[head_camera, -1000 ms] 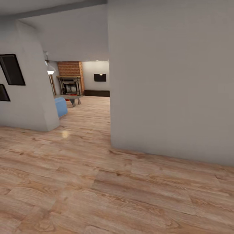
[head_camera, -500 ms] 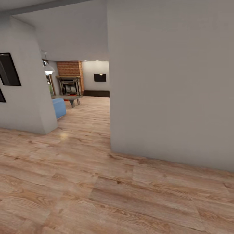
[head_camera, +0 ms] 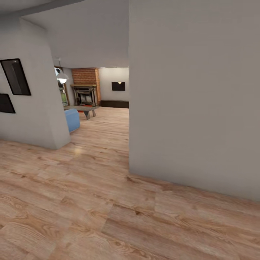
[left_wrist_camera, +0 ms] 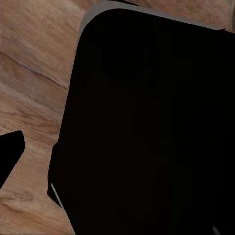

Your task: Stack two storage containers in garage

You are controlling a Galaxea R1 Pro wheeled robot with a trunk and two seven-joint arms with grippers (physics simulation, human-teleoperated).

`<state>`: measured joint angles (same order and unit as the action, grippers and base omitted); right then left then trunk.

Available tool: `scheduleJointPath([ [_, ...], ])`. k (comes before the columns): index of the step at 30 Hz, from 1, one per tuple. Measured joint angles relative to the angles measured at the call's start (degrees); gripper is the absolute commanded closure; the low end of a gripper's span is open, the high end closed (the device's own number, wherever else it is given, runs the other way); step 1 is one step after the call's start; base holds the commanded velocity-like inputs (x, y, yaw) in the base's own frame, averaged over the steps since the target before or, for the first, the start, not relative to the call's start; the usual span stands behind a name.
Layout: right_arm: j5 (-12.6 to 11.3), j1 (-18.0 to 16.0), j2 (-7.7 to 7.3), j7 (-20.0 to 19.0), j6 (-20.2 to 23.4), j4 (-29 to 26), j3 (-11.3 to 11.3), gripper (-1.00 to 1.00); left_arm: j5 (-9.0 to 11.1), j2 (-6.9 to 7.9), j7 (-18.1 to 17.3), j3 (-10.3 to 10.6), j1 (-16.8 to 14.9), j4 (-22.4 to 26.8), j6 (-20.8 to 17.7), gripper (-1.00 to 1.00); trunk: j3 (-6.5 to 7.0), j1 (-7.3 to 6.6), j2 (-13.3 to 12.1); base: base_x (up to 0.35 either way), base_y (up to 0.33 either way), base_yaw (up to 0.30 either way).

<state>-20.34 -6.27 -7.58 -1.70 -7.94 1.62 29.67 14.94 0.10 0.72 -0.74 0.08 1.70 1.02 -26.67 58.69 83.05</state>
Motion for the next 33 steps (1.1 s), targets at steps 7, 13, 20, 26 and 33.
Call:
scheduleJointPath([
  [7,0.0,0.0,0.00,0.0,0.0,0.0,0.0,-1.00,0.0,0.00,0.0,0.0,0.0,0.0,0.0,-1.00,0.00,0.00,0.0,0.325,0.000,0.266],
  [13,0.0,0.0,0.00,0.0,0.0,0.0,0.0,-1.00,0.0,0.00,0.0,0.0,0.0,0.0,0.0,-1.00,0.00,0.00,0.0,0.325,0.000,0.268],
  [20,0.0,0.0,0.00,0.0,0.0,0.0,0.0,-1.00,0.0,0.00,0.0,0.0,0.0,0.0,-0.1,-1.00,0.00,0.00,0.0,0.325,0.000,0.268],
  [26,0.0,0.0,0.00,0.0,0.0,0.0,0.0,-1.00,0.0,0.00,0.0,0.0,0.0,0.0,-0.1,-1.00,0.00,0.00,0.0,0.325,0.000,0.268],
  [33,0.0,0.0,0.00,0.0,0.0,0.0,0.0,-1.00,0.0,0.00,0.0,0.0,0.0,0.0,-0.1,-1.00,0.00,0.00,0.0,0.325,0.000,0.193],
])
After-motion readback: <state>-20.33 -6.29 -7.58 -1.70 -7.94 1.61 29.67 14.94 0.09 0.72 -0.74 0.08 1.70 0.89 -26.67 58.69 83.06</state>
